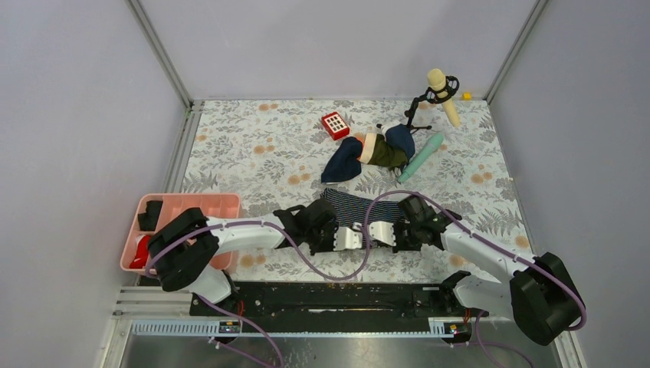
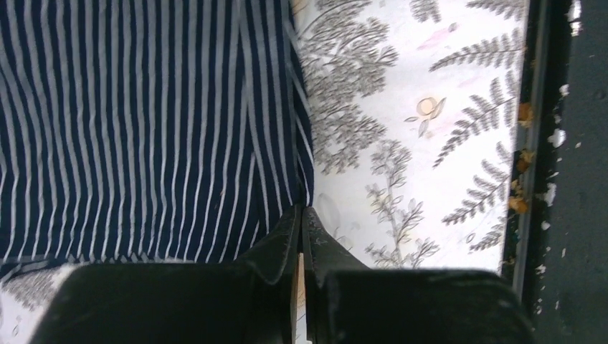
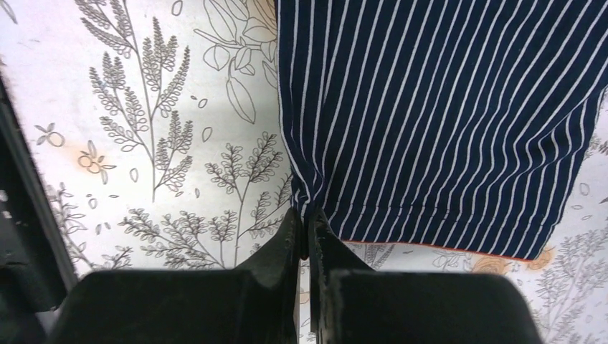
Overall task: Roll the underwear
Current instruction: Fold the underwear at the center of the board.
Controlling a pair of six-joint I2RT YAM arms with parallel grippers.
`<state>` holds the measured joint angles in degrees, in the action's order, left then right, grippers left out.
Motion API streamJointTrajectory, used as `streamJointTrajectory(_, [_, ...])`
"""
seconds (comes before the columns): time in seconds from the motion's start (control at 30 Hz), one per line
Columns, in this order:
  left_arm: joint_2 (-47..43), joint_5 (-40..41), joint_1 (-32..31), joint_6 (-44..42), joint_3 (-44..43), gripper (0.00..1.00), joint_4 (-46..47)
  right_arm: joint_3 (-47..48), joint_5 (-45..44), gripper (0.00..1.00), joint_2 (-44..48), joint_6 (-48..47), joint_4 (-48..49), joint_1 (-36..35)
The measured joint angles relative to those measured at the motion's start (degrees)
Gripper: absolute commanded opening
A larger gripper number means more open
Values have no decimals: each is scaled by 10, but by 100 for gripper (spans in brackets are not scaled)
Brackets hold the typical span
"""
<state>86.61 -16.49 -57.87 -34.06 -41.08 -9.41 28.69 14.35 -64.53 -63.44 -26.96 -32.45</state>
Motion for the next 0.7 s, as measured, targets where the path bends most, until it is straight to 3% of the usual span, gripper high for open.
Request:
streamJointTrajectory(0.3, [-35, -11, 72, -44, -69, 0, -90, 72, 40, 0, 2, 61, -105, 3])
streamJointTrajectory(0.7, [6, -133, 98, -118, -170, 0, -290, 121, 113, 0, 2, 145, -211, 3])
